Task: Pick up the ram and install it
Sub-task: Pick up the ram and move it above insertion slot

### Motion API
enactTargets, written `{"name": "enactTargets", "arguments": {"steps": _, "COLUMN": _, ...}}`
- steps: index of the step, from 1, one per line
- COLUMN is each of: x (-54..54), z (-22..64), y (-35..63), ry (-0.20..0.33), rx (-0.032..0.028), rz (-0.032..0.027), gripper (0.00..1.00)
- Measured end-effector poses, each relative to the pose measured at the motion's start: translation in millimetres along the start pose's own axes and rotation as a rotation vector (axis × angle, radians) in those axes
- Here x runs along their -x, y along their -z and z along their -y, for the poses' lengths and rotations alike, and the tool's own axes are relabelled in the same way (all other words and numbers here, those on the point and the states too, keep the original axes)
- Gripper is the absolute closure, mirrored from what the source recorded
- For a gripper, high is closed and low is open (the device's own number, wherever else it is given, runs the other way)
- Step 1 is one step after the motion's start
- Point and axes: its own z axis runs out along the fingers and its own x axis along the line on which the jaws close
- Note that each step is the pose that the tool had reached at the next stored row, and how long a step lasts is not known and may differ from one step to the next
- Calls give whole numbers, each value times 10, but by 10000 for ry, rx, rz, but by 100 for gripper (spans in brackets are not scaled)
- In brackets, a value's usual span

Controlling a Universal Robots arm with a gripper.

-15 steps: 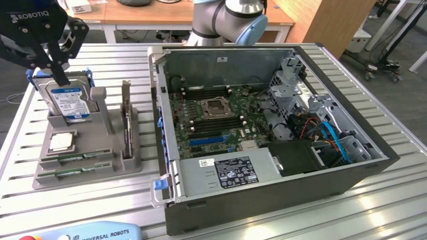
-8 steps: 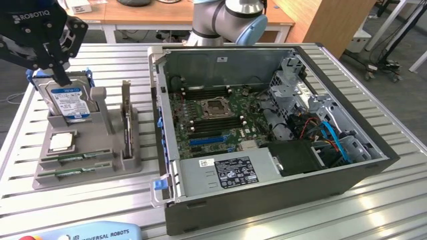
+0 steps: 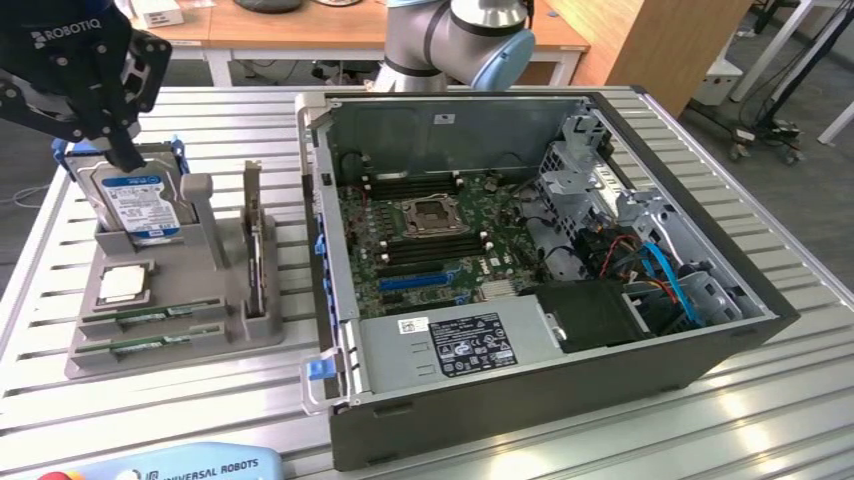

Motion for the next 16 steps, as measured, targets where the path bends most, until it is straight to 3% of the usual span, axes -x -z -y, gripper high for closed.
{"name": "enactTargets", "arguments": {"steps": 4, "x": 0, "z": 0, "y": -1, "ry": 538, "rx": -7, "rz": 13, "gripper": 90}}
{"name": "enactTargets", "arguments": {"steps": 16, "x": -21, "z": -21, "y": -7, "ry": 530, "rx": 32, "rz": 51, "gripper": 90}}
